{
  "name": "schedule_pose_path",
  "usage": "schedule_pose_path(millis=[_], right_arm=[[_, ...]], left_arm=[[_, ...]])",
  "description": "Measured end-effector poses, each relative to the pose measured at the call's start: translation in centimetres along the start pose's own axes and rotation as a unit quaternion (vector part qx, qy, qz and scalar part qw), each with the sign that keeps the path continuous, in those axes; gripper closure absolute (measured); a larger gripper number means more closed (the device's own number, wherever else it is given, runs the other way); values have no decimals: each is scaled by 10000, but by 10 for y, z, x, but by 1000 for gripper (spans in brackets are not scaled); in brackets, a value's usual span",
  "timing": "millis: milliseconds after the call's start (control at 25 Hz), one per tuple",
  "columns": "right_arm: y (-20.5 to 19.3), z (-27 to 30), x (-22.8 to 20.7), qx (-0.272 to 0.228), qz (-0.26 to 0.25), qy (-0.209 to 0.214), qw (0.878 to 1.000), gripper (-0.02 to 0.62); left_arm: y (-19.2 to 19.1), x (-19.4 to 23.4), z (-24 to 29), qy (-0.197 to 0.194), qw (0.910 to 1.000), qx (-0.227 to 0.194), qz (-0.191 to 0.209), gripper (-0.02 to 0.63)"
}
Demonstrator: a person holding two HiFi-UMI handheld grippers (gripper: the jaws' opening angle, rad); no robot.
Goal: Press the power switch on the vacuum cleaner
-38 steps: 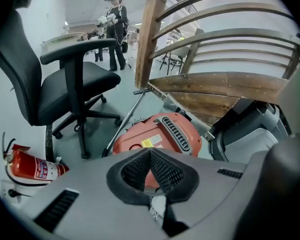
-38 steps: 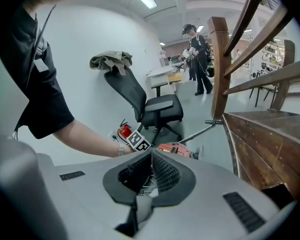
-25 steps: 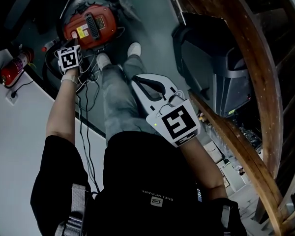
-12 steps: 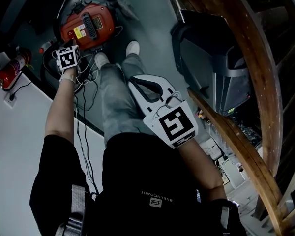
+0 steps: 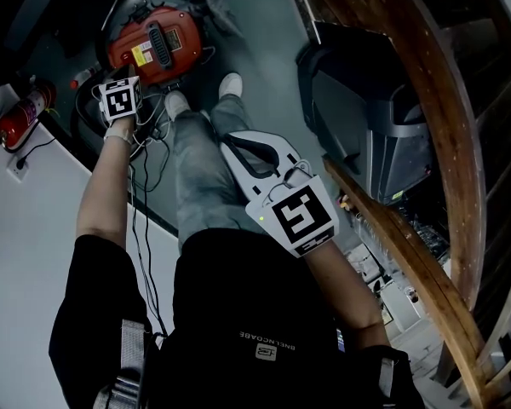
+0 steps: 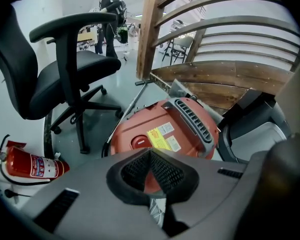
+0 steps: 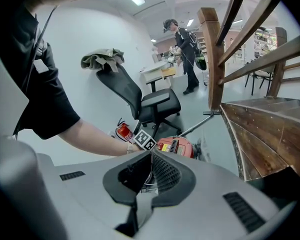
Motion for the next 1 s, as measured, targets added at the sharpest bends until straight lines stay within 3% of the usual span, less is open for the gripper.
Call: schedule_pose_path(millis=[480, 720, 1000], right_arm=[[26, -40, 7, -248, -222, -170, 9993, 568], [42, -66, 12, -403, -367, -233, 9982, 569], [60, -99, 10, -735, -388, -337, 9960, 569]], left_arm=[[54, -24, -70, -65, 9978, -567, 328, 591], [80, -48, -113, -177, 9964, -725, 392, 591], [128, -86, -177, -420, 9900, -1232, 539, 591]])
Point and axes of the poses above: the fingertips, and each gripper's own axes: z forward along the fingers, x to its left, y out of its top, the point moved 8 cm from there along -z, backward along the fingers, and after that the axes turned 12 degrees about -x, right-handed, at the moved point
